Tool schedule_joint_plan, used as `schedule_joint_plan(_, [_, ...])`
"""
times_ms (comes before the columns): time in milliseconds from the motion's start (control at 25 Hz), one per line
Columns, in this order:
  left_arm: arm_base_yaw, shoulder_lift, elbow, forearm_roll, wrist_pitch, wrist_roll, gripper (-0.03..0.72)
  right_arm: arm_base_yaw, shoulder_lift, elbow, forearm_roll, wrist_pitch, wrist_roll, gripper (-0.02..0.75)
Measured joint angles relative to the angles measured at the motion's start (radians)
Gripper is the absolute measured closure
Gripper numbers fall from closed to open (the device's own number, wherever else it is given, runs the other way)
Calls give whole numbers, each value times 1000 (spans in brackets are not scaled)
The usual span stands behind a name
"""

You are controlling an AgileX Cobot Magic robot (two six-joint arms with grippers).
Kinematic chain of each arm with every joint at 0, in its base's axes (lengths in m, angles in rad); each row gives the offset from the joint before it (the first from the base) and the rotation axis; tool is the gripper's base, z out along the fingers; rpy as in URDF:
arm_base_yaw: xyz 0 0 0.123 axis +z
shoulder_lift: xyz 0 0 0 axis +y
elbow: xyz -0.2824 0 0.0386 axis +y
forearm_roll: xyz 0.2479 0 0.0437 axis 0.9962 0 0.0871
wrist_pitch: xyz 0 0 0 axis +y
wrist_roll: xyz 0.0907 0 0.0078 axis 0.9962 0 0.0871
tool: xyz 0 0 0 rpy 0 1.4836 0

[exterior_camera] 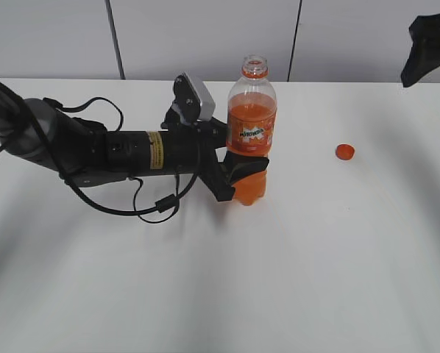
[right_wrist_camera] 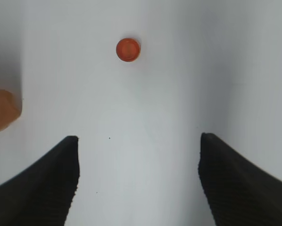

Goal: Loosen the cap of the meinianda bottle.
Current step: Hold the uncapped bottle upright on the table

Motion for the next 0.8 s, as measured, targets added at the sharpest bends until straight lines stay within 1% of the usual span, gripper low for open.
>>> schedule_joint_plan(360, [0,0,0,0,0,0,273,0,-147,0,0,26,-4,150])
schedule_joint_plan(760, [0,0,0,0,0,0,273,0,-197,0,-6,52,-10,150])
schedule_joint_plan(800, [0,0,0,1,0,0,253,0,-197,0,-7,52,-10,150])
